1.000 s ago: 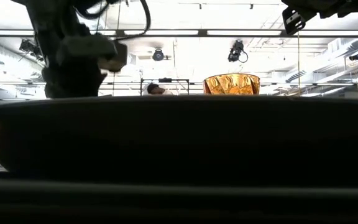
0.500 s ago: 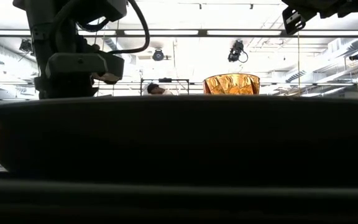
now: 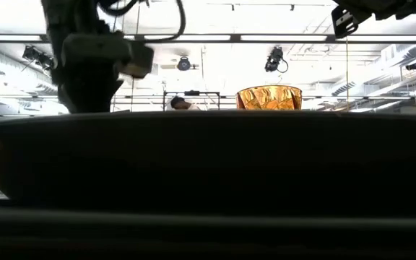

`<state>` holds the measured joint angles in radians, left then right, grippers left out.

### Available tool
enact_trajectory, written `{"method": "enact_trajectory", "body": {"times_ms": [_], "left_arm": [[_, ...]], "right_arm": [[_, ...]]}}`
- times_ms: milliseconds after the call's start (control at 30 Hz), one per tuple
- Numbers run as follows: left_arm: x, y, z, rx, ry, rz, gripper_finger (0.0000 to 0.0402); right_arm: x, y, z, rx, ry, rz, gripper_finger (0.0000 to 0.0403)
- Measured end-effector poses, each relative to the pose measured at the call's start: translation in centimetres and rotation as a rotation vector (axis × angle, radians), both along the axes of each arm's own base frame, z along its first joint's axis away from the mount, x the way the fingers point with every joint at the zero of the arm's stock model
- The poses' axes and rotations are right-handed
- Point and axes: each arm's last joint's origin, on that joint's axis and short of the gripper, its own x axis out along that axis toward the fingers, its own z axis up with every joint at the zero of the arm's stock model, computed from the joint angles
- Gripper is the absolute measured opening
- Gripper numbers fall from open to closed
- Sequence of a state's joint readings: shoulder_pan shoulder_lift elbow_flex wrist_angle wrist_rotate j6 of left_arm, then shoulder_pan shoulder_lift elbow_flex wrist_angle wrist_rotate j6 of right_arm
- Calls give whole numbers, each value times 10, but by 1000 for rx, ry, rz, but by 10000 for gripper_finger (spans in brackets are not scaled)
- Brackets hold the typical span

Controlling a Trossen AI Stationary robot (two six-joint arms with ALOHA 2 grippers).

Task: Pick and place plate/cup/fork/spoon on tray
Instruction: Adjust the silverwares on the black tray, then return to Home Position

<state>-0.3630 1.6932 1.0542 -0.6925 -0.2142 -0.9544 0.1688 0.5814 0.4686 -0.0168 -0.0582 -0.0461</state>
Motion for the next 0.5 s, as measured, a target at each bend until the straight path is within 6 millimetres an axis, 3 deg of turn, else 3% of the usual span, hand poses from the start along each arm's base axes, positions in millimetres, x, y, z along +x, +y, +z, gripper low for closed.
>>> {"method": "enact_trajectory", "body": {"times_ms": [200, 333, 500], "left_arm": [[8, -2, 20, 31, -26, -2, 107], [10, -3, 22, 34, -35, -14, 107], [11, -4, 23, 17, -42, -16, 107]], "right_arm": [[-12, -2, -19, 12, -11, -7, 9], [-18, -3, -40, 33, -10, -10, 9], [-28, -5, -51, 59, -44, -17, 9]]}}
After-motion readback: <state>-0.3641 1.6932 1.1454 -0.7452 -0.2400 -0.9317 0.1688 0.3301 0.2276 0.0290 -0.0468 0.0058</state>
